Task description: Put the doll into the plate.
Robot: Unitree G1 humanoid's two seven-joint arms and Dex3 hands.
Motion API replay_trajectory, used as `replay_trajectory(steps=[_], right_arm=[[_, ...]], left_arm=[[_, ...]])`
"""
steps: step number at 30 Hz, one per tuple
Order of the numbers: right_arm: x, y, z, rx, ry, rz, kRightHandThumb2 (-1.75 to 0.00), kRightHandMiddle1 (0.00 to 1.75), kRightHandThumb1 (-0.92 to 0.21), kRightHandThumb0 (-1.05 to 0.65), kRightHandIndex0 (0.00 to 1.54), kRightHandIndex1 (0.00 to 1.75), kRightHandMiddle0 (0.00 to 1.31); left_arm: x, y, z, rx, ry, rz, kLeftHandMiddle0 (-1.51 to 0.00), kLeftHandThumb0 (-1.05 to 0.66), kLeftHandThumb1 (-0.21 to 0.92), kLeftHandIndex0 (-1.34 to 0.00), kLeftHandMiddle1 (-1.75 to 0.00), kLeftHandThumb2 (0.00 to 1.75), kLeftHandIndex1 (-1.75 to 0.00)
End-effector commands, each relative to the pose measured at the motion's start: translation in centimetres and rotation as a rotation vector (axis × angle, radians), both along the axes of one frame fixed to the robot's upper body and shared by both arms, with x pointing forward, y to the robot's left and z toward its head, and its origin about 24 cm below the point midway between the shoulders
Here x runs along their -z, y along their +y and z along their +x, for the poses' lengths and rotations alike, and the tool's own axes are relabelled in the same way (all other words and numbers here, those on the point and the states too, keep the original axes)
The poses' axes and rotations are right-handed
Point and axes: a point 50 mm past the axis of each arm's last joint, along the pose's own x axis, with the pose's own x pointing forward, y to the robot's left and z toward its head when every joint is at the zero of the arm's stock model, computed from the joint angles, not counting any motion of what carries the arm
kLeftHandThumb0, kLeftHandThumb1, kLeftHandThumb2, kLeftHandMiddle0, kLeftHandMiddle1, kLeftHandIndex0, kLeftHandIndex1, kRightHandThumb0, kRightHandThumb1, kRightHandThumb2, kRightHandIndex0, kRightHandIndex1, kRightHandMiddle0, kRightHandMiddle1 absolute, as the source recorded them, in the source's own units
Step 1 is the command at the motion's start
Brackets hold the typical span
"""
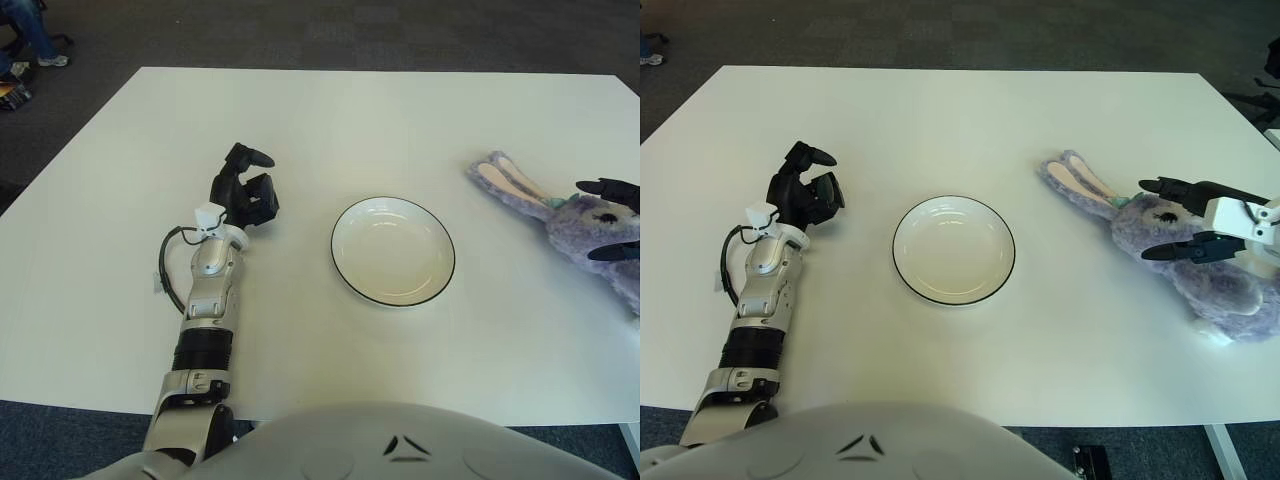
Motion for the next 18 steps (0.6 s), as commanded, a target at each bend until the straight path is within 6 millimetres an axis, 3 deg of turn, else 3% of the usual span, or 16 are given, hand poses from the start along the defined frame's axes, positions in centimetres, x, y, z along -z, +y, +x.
replay_trajectory(steps=[1,12,15,18], right_arm=[[1.0,-0.1,0.0,0.022,0.021,0.017,-0.14,0.00,-0.85,-0.97,0.02,0.12,0.00],[2.4,-0.4,0.0,0.077,0.046,0.039,-0.15,0.00,-0.78,-0.87,0.04,0.12,0.00],[2.8,-0.4,0.0,0.080,0.057,0.034,-0.45,0.00,-0.60,-0.84,0.05,0.09,0.00],[3.3,-0.4,0.1,0.080,0.067,0.025,-0.57,0.00,-0.53,-0.83,0.06,0.08,0.00]], left_arm=[[0.9,0.1,-0.5,-0.015,0.037,-0.007,-1.09,-0.41,0.53,-0.44,-1.75,1.04,-1.75],[0.8,0.1,-0.6,-0.022,0.023,0.004,-1.09,-0.41,0.55,-0.43,-1.75,1.03,-1.75],[0.7,0.1,-0.7,-0.022,0.018,0.007,-1.09,-0.41,0.55,-0.43,-1.75,1.03,-1.75],[0.7,0.1,-0.7,-0.021,0.015,0.010,-1.09,-0.41,0.55,-0.43,-1.75,1.03,-1.75]])
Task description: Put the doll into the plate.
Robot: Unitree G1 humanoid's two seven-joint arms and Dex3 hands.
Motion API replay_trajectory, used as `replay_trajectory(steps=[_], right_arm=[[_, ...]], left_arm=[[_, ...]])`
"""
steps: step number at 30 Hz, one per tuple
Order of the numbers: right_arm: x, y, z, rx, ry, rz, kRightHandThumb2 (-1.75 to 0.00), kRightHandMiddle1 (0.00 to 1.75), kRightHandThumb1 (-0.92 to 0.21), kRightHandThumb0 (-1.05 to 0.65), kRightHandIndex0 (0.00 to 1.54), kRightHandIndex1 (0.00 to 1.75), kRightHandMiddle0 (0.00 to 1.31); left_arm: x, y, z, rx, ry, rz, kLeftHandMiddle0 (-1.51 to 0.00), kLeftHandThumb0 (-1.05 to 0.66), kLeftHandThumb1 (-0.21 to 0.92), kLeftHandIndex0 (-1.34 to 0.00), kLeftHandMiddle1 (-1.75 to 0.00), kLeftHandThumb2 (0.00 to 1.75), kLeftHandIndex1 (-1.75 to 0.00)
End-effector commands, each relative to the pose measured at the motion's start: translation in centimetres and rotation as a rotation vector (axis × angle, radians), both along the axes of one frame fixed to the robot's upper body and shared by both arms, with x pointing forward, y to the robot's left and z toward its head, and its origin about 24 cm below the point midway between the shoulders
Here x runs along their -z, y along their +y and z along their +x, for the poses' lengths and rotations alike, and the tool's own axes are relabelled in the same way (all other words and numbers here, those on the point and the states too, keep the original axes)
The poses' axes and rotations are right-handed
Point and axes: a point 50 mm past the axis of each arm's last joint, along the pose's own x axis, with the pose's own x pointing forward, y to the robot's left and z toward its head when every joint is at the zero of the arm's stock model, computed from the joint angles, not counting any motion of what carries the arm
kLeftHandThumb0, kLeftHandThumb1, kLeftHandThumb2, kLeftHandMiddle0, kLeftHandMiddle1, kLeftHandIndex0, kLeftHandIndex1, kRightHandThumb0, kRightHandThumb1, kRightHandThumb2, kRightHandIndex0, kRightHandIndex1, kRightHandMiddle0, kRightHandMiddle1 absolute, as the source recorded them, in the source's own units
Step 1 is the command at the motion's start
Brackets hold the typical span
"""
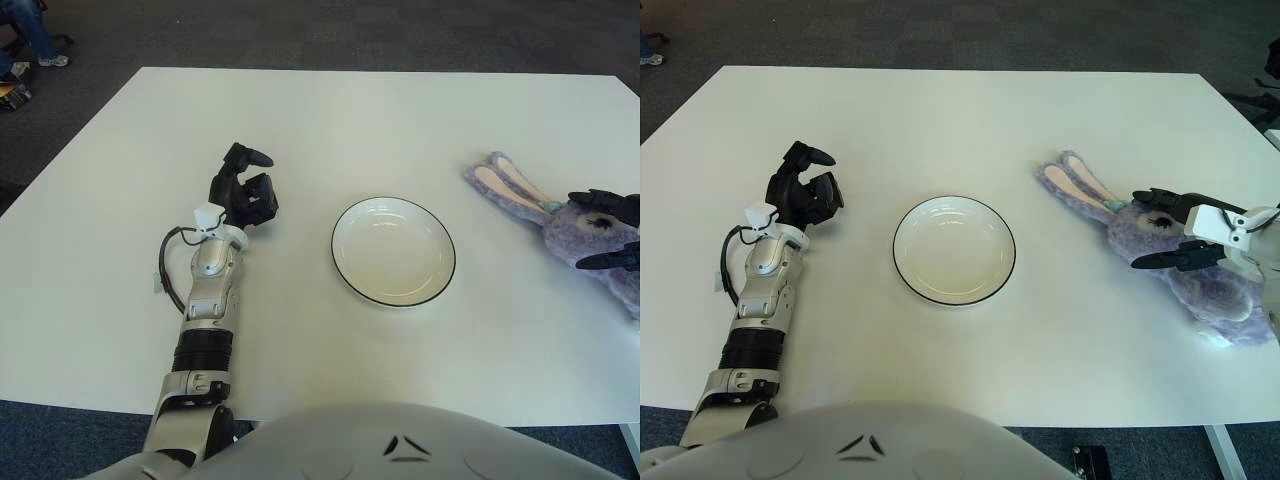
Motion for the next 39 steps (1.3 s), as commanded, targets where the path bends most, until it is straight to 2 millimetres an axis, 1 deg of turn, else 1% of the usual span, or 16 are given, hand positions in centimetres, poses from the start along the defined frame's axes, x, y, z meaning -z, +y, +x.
replay_trajectory(steps=[1,5,7,14,19,25,27,28,29,30,31,34,39], right_arm=[[1.5,-0.1,-0.1,0.010,0.052,0.004,-0.60,0.00,-0.51,-0.82,0.06,0.08,0.00],[3.4,-0.6,0.2,0.028,0.089,0.014,-0.70,0.00,-0.44,-0.77,0.07,0.08,0.00],[3.8,-0.8,0.3,0.034,0.100,0.017,-0.73,0.01,-0.42,-0.76,0.07,0.08,0.00],[4.3,-0.8,0.4,0.036,0.126,0.005,-0.77,0.01,-0.40,-0.71,0.09,0.09,0.00],[5.3,-0.8,0.5,0.026,0.159,-0.029,-0.79,0.01,-0.41,-0.70,0.11,0.10,0.00],[6.4,-1.0,0.7,0.040,0.196,-0.042,-0.85,0.00,-0.36,-0.60,0.17,0.15,0.00],[6.5,-1.1,0.8,0.055,0.202,-0.033,-0.90,0.00,-0.32,-0.54,0.12,0.53,0.00],[6.5,-1.1,0.8,0.063,0.203,-0.029,-0.91,0.00,-0.31,-0.52,0.14,0.67,0.00],[6.5,-1.1,0.8,0.074,0.201,-0.023,-0.93,0.00,-0.30,-0.50,0.15,0.88,0.00],[6.5,-1.1,0.8,0.082,0.201,-0.019,-0.95,0.00,-0.29,-0.46,0.22,1.08,0.00],[6.5,-1.2,0.9,0.090,0.198,-0.013,-0.97,0.00,-0.28,-0.44,0.26,1.20,0.00],[6.5,-1.1,0.9,0.106,0.186,-0.005,-0.99,0.00,-0.27,-0.41,0.27,1.36,0.00],[6.1,-0.9,0.7,0.125,0.139,-0.002,-1.01,0.00,-0.26,-0.39,0.31,1.50,0.00]], left_arm=[[0.8,0.1,-0.6,-0.012,0.022,0.005,-1.09,-0.41,0.55,-0.43,-1.75,1.03,-1.75],[0.7,0.2,-0.6,-0.012,0.014,0.013,-1.09,-0.41,0.54,-0.44,-1.75,1.04,-1.75],[0.7,0.2,-0.6,-0.012,0.011,0.013,-1.09,-0.41,0.53,-0.44,-1.75,1.04,-1.75],[0.7,0.4,-0.7,-0.014,0.002,0.007,-1.08,-0.41,0.53,-0.45,-1.75,1.05,-1.75],[0.7,0.4,-0.7,-0.014,-0.010,0.007,-1.06,-0.41,0.53,-0.44,-1.75,1.05,-1.75],[0.7,0.5,-0.7,-0.017,-0.020,0.017,-1.06,-0.41,0.54,-0.44,-1.75,1.04,-1.75],[0.7,0.5,-0.7,-0.019,-0.023,0.020,-1.06,-0.41,0.54,-0.44,-1.75,1.04,-1.75],[0.7,0.5,-0.7,-0.020,-0.024,0.021,-1.06,-0.41,0.54,-0.44,-1.75,1.04,-1.75],[0.7,0.5,-0.7,-0.021,-0.025,0.022,-1.06,-0.41,0.54,-0.44,-1.75,1.04,-1.75],[0.7,0.5,-0.7,-0.022,-0.026,0.023,-1.06,-0.41,0.54,-0.44,-1.75,1.04,-1.75],[0.7,0.5,-0.7,-0.023,-0.027,0.024,-1.06,-0.41,0.54,-0.44,-1.75,1.03,-1.75],[0.7,0.5,-0.7,-0.024,-0.027,0.025,-1.06,-0.41,0.54,-0.43,-1.75,1.03,-1.75],[0.7,0.5,-0.7,-0.026,-0.027,0.028,-1.06,-0.41,0.55,-0.43,-1.75,1.03,-1.75]])
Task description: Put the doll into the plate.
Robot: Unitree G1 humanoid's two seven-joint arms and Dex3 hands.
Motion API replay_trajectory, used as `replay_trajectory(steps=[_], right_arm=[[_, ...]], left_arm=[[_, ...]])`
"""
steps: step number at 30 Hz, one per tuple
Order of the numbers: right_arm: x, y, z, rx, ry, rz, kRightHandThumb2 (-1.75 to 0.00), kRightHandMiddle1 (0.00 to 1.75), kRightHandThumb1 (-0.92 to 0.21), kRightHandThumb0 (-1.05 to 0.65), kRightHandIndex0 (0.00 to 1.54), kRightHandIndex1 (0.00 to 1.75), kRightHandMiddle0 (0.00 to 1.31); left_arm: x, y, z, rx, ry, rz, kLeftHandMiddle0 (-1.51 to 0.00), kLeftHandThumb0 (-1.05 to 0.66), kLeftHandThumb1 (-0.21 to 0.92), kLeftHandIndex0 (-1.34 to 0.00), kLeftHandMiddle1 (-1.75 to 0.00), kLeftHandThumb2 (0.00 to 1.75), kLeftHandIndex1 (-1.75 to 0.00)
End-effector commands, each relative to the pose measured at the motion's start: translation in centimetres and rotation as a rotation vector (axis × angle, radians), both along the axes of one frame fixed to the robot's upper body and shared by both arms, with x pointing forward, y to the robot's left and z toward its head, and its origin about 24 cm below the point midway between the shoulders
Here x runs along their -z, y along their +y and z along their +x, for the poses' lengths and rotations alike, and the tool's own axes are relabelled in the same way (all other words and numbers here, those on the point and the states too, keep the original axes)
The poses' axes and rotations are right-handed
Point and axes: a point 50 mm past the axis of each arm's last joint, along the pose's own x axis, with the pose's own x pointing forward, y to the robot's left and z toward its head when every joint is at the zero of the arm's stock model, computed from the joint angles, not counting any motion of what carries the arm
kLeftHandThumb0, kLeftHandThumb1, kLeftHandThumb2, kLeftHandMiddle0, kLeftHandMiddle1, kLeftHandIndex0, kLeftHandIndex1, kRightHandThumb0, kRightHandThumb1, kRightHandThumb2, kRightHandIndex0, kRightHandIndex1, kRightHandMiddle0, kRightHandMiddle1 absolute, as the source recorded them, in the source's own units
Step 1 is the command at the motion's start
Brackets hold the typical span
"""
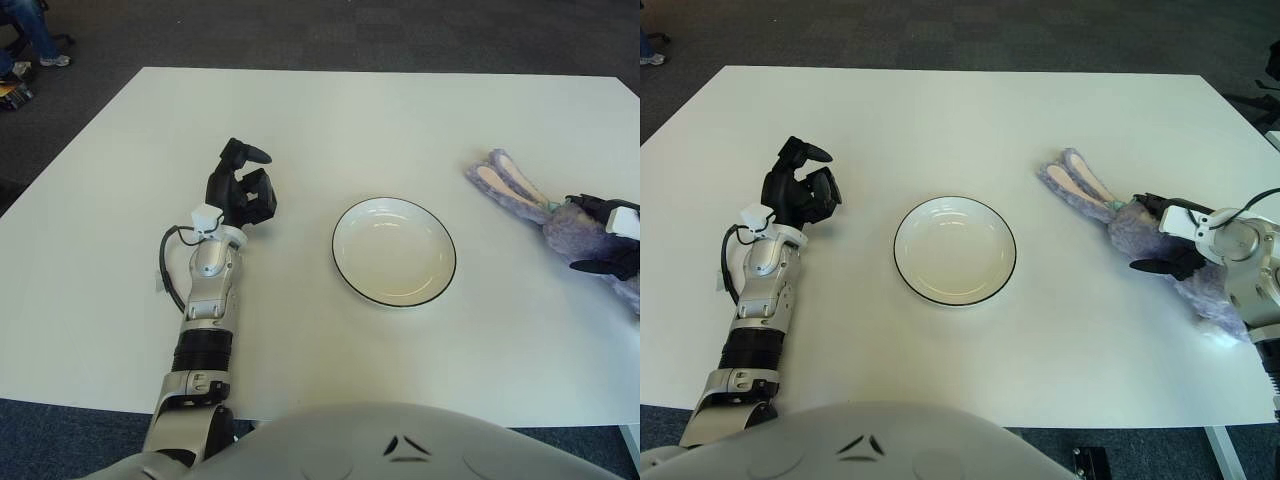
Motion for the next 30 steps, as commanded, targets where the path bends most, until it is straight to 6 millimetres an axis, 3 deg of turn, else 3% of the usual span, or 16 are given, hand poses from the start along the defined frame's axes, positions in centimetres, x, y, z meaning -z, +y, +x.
replay_trajectory(steps=[1,7,13,14,15,17,20,23,30], right_arm=[[2.3,0.4,-1.3,0.034,0.076,0.050,-1.01,0.00,-0.26,-0.39,0.33,1.53,0.00],[1.4,0.5,-1.3,0.053,-0.022,0.042,-0.97,0.00,-0.31,-0.49,0.30,1.60,0.00],[1.1,0.4,-1.3,0.062,-0.162,0.016,-0.94,0.55,-0.35,-0.47,0.25,1.62,0.00],[1.0,0.3,-1.2,0.063,-0.180,0.011,-0.93,0.79,-0.41,-0.16,0.36,1.61,0.00],[0.9,0.3,-1.2,0.068,-0.195,0.009,-0.92,0.96,-0.46,0.04,0.43,1.59,0.00],[0.3,0.2,-1.1,0.076,-0.208,0.011,-0.95,1.20,-0.47,0.22,0.50,1.58,0.00],[-0.6,0.3,-1.0,0.085,-0.217,0.021,-1.06,1.49,-0.43,0.36,0.56,1.62,0.00],[-1.2,0.5,-1.1,0.103,-0.218,0.031,-1.14,1.64,-0.40,0.41,0.57,1.66,0.00],[-1.8,1.1,-1.1,0.133,-0.204,0.032,-1.26,1.74,-0.35,0.45,0.57,1.74,0.07]], left_arm=[[1.3,0.4,-0.6,-0.020,0.044,0.009,-1.06,-0.41,0.55,-0.43,-1.75,1.03,-1.75],[1.4,0.4,-0.5,-0.021,0.048,0.013,-1.06,-0.41,0.55,-0.43,-1.75,1.03,-1.75],[1.4,0.5,-0.5,-0.024,0.050,0.011,-1.06,-0.41,0.55,-0.43,-1.75,1.03,-1.75],[1.4,0.5,-0.5,-0.024,0.050,0.011,-1.06,-0.41,0.55,-0.43,-1.75,1.03,-1.75],[1.4,0.5,-0.5,-0.024,0.050,0.011,-1.06,-0.41,0.55,-0.43,-1.75,1.03,-1.75],[1.4,0.5,-0.5,-0.022,0.050,0.010,-1.06,-0.41,0.55,-0.43,-1.75,1.03,-1.75],[1.4,0.5,-0.5,-0.020,0.053,0.008,-1.07,-0.41,0.55,-0.43,-1.75,1.03,-1.75],[1.4,0.4,-0.5,-0.017,0.057,0.002,-1.07,-0.41,0.55,-0.43,-1.75,1.03,-1.75],[1.4,0.5,-0.5,-0.015,0.063,-0.002,-1.06,-0.41,0.55,-0.43,-1.75,1.02,-1.75]])
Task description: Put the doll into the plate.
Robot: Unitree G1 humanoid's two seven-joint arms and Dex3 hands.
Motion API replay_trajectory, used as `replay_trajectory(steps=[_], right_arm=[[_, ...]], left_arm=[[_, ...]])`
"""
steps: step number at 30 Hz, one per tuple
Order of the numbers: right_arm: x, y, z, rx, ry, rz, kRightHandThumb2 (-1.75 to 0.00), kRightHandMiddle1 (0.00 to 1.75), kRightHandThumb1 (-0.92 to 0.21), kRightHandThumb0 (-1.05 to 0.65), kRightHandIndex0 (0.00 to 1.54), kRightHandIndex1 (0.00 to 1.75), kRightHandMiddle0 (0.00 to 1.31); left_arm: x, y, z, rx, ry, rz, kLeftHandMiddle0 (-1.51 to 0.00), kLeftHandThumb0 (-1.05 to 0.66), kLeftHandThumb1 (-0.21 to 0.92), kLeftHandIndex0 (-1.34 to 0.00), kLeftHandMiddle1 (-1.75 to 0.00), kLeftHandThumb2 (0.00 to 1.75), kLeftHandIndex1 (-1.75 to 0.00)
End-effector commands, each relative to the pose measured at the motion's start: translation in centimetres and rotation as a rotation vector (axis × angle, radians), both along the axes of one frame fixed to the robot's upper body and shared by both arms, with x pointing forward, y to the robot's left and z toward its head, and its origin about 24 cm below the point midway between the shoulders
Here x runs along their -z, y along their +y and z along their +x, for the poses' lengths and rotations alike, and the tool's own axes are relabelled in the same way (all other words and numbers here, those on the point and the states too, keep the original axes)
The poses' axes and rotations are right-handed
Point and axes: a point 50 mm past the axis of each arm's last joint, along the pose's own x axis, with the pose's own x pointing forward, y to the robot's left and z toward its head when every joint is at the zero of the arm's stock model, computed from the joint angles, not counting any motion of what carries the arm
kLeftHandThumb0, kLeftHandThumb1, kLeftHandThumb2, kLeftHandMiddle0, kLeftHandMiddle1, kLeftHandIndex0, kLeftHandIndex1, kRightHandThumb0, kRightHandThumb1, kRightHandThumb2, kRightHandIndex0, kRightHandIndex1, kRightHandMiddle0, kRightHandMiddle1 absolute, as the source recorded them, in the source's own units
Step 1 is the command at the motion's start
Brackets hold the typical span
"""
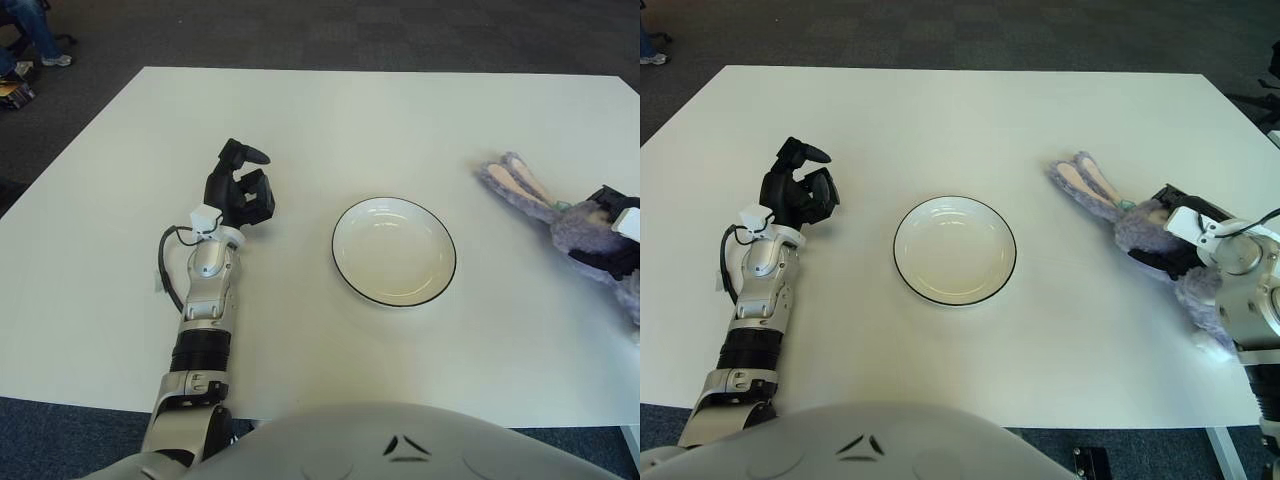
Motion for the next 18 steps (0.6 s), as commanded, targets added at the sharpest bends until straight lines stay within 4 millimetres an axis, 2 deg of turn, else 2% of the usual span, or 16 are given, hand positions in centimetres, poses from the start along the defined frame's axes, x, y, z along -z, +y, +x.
replay_trajectory(steps=[1,7,18], right_arm=[[-0.43,0.31,0.04,0.002,0.004,0.001,-1.26,1.74,-0.35,0.45,0.57,1.74,0.09],[-0.54,0.40,0.12,0.004,0.029,0.015,-1.35,1.75,-0.29,0.48,0.62,1.75,0.33],[-0.50,0.29,0.09,0.041,-0.021,0.079,-1.48,1.75,-0.18,0.52,0.72,1.75,0.66]], left_arm=[[1.33,0.24,-0.43,-0.008,0.060,-0.007,-1.06,-0.41,0.55,-0.43,-1.75,1.02,-1.75],[1.34,0.27,-0.42,-0.008,0.061,-0.010,-1.06,-0.41,0.56,-0.42,-1.75,1.01,-1.75],[1.34,0.26,-0.42,-0.010,0.063,-0.018,-1.06,-0.41,0.56,-0.42,-1.75,1.01,-1.75]])
